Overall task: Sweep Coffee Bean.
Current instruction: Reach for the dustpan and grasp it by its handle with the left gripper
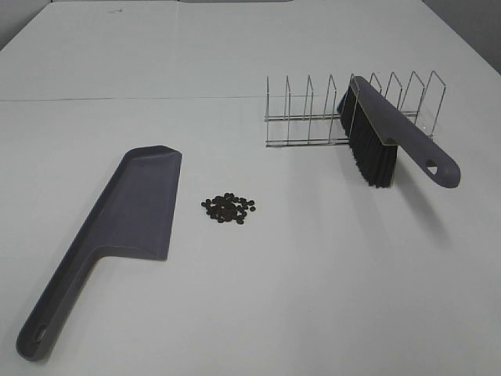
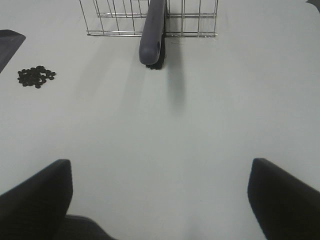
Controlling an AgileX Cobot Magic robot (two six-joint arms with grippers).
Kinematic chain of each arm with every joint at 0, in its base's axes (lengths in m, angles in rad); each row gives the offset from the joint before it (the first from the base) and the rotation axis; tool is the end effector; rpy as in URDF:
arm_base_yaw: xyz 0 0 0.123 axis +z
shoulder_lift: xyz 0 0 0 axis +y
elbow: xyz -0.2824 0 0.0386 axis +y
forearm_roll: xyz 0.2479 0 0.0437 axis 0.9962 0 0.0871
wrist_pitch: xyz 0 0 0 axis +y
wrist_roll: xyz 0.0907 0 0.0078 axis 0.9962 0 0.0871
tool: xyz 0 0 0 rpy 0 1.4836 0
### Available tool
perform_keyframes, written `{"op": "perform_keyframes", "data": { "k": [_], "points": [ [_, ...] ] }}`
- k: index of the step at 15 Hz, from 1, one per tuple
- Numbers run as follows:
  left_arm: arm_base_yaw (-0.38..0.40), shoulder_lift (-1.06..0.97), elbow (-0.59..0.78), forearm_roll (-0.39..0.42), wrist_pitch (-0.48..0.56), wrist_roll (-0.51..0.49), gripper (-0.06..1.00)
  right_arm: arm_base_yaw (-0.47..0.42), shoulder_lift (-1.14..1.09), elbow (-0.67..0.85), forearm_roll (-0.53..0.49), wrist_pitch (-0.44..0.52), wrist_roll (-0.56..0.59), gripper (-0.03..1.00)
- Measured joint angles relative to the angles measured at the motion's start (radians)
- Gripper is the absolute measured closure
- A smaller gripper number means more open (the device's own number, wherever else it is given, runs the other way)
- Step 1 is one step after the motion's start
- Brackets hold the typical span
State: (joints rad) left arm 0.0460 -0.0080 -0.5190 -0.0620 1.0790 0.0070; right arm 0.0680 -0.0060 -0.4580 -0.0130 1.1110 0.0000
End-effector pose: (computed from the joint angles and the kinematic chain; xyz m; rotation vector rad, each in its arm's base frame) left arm -0.0089 -0.0054 0.2810 -0.0351 2.0340 -0.0407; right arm -0.0033 -0.0013 0.2615 -0.0717 2.1294 0.0243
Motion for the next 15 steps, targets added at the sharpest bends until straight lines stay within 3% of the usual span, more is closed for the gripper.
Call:
{"op": "perform_keyframes", "data": {
  "k": [3,7,9,10,13,15],
  "points": [
    [0.000,0.040,0.000,0.000,0.000,0.000,-0.05,0.000,0.000,0.000,0.000,0.000,0.000,0.12],
    [0.000,0.288,-0.044,0.033,0.074,0.003,-0.04,0.000,0.000,0.000,0.000,0.000,0.000,0.12],
    [0.000,0.479,-0.122,0.076,0.140,0.007,-0.02,0.000,0.000,0.000,0.000,0.000,0.000,0.12],
    [0.000,0.665,-0.224,0.075,0.146,0.011,0.00,0.000,0.000,0.000,0.000,0.000,0.000,0.12],
    [0.000,0.912,-0.397,0.028,0.146,0.028,0.00,0.000,0.000,0.000,0.000,0.000,0.000,0.12],
    [-0.005,1.043,-0.430,-0.004,0.144,0.038,0.01,0.000,0.000,0.000,0.000,0.000,0.000,0.12]
  ]
}}
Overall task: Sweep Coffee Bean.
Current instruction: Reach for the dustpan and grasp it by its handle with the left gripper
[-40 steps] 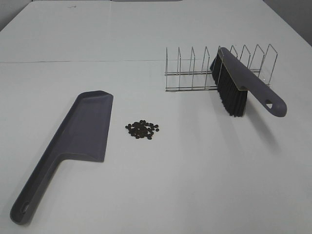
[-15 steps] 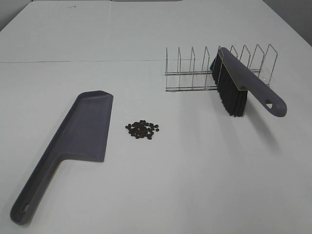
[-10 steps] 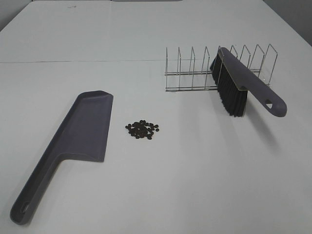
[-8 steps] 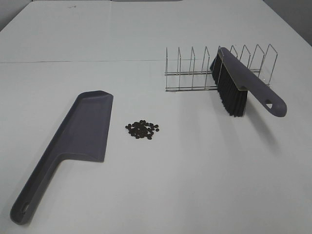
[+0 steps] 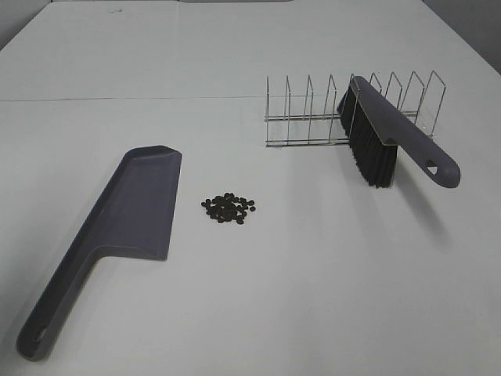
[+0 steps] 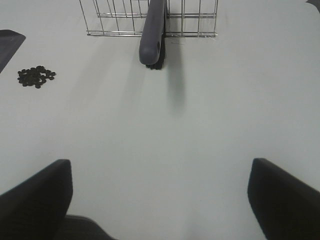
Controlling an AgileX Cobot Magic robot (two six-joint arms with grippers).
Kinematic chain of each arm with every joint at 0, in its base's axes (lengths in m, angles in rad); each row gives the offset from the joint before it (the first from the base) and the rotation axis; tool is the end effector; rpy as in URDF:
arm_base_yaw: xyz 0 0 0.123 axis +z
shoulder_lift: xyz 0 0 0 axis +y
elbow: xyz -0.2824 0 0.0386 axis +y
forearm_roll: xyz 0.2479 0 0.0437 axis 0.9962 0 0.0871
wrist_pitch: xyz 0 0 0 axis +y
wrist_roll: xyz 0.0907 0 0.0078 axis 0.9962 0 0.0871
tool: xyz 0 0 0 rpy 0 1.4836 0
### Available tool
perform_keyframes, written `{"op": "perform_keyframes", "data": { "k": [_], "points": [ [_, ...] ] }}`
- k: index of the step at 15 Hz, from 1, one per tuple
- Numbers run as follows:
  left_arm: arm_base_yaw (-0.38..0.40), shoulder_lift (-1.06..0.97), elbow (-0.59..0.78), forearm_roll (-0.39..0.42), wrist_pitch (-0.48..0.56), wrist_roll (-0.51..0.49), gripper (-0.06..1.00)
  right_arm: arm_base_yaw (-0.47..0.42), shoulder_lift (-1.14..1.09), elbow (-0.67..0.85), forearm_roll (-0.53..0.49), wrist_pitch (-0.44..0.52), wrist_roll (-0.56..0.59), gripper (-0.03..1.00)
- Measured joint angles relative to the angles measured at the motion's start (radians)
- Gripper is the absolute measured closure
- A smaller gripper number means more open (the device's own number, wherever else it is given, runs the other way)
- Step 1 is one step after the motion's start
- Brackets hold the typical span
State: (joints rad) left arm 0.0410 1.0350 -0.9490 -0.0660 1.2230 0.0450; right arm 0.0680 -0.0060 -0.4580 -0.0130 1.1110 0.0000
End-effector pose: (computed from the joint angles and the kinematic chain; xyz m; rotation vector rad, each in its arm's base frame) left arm 0.1709 0.0014 0.3224 -0.0105 2.7894 -0.0709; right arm -0.0033 -0.0013 0.2615 -0.0717 2.1294 0.0243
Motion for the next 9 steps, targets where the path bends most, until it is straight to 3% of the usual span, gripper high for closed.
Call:
{"op": "perform_keyframes", "data": {
  "k": [2,5,6,9],
  "points": [
    [-0.096,0.152,-0.001,0.025,-0.034,-0.052,0.01,0.000,0.000,0.000,0.000,0.000,0.000,0.12],
    [-0.239,0.342,-0.003,0.103,-0.137,-0.231,0.01,0.000,0.000,0.000,0.000,0.000,0.000,0.12],
    [-0.305,0.452,-0.003,0.119,-0.218,-0.326,0.01,0.000,0.000,0.000,0.000,0.000,0.000,0.12],
    [-0.405,0.656,-0.004,0.120,-0.344,-0.367,0.01,0.000,0.000,0.000,0.000,0.000,0.000,0.12]
  ]
}}
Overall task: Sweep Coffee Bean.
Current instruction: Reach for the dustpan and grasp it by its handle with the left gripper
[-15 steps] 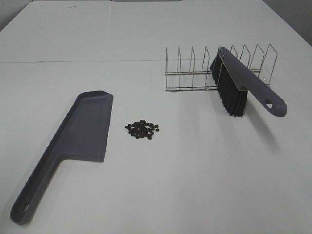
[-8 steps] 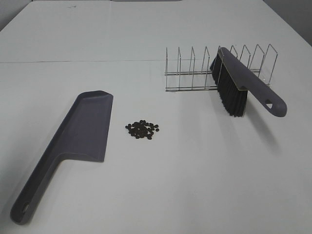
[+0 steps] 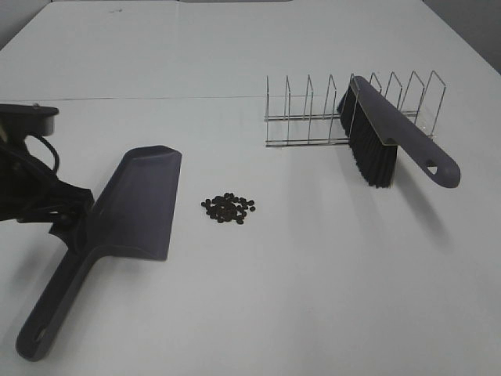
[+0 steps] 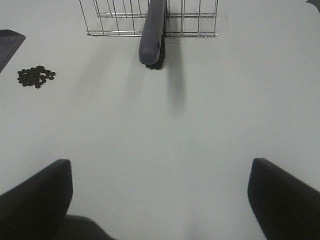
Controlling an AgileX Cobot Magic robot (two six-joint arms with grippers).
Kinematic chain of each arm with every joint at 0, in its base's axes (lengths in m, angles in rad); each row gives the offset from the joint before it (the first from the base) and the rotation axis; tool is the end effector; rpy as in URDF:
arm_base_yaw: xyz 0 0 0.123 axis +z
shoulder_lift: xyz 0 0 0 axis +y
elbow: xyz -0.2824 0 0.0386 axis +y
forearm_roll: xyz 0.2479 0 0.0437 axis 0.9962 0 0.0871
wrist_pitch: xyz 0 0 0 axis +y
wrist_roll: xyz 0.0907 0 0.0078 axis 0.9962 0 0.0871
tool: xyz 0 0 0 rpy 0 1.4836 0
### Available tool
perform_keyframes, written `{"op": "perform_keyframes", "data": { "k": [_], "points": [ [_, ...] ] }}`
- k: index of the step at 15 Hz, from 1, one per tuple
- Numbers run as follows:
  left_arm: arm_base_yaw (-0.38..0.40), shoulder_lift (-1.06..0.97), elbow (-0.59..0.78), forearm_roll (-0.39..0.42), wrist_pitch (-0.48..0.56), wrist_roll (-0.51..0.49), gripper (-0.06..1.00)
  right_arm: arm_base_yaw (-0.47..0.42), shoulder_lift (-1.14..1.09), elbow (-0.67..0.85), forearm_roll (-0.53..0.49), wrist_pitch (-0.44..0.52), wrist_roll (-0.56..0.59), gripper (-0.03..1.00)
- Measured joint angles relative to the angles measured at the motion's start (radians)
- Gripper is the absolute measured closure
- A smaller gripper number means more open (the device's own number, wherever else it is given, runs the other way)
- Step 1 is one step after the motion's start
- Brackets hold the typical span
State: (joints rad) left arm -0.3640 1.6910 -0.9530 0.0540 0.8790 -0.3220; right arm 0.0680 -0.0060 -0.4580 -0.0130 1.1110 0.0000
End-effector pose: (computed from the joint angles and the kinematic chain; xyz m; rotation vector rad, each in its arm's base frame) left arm 0.2711 -0.0992 0.1734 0.1167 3.0863 0.0402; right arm -0.0033 -0.0013 0.2615 -0.0717 2.1294 0.0243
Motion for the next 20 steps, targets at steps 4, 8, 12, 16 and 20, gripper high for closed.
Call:
{"op": "perform_keyframes", "data": {
  "k": [4,8,12,16,20],
  "points": [
    [-0.016,0.130,0.000,-0.007,-0.112,-0.004,0.01,0.000,0.000,0.000,0.000,0.000,0.000,0.12],
    [-0.016,0.193,0.000,-0.028,-0.152,0.040,0.01,0.000,0.000,0.000,0.000,0.000,0.000,0.12],
    [-0.016,0.255,-0.002,-0.054,-0.192,0.079,0.01,0.000,0.000,0.000,0.000,0.000,0.000,0.12],
    [-0.016,0.263,-0.007,-0.073,-0.202,0.080,0.01,0.000,0.000,0.000,0.000,0.000,0.000,0.12],
    [-0.016,0.267,-0.011,-0.085,-0.205,0.137,0.39,0.000,0.000,0.000,0.000,0.000,0.000,0.12]
  ]
}}
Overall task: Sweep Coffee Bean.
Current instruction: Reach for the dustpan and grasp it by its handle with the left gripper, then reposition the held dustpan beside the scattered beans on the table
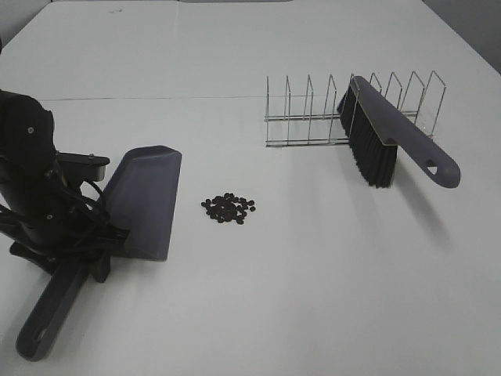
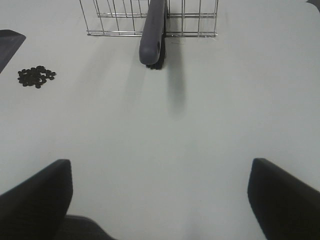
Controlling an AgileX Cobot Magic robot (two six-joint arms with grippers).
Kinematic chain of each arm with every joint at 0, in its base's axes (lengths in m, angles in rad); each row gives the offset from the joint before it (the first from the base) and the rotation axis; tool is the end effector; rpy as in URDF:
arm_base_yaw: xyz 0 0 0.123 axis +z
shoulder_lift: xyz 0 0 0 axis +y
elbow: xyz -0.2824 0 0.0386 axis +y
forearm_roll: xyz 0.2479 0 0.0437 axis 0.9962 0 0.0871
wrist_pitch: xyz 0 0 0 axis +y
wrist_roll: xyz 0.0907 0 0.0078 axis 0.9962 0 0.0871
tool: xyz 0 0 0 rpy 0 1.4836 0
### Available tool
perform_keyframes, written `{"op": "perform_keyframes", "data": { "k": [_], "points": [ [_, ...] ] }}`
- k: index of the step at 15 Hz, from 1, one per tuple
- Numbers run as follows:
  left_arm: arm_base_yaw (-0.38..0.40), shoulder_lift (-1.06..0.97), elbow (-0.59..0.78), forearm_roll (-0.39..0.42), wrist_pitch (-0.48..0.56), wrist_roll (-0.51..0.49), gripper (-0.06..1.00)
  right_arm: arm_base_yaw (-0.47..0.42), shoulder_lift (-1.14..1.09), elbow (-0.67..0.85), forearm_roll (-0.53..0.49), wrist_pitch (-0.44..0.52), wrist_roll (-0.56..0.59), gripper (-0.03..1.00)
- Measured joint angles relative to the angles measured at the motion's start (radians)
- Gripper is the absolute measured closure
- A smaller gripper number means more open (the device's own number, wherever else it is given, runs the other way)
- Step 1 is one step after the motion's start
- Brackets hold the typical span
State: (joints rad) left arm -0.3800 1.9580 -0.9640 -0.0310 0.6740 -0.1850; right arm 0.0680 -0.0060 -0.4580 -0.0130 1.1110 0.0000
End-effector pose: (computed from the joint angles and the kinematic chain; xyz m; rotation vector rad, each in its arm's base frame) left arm 0.2902 -0.1178 0.0949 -0.2665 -3.1151 0.0245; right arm -0.0033 -0.0013 0.2615 -0.0717 2.1294 0.0243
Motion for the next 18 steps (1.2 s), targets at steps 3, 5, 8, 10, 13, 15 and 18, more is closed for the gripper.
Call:
{"op": "perform_keyframes", "data": {
  "k": [3,5,8,10,13,15,18],
  "points": [
    [0.000,0.000,0.000,-0.008,0.010,0.053,0.61,0.000,0.000,0.000,0.000,0.000,0.000,0.12],
    [0.000,0.000,0.000,-0.010,0.015,0.085,0.61,0.000,0.000,0.000,0.000,0.000,0.000,0.12],
    [0.000,0.000,0.000,-0.011,0.014,0.043,0.61,0.000,0.000,0.000,0.000,0.000,0.000,0.12],
    [0.000,0.000,0.000,-0.006,0.014,0.008,0.61,0.000,0.000,0.000,0.000,0.000,0.000,0.12],
    [0.000,-0.019,0.002,0.014,0.023,-0.044,0.61,0.000,0.000,0.000,0.000,0.000,0.000,0.12],
    [0.000,-0.051,0.002,0.031,0.035,-0.058,0.61,0.000,0.000,0.000,0.000,0.000,0.000,0.12],
    [0.000,-0.081,0.002,0.040,0.057,-0.058,0.61,0.000,0.000,0.000,0.000,0.000,0.000,0.12]
  ]
}}
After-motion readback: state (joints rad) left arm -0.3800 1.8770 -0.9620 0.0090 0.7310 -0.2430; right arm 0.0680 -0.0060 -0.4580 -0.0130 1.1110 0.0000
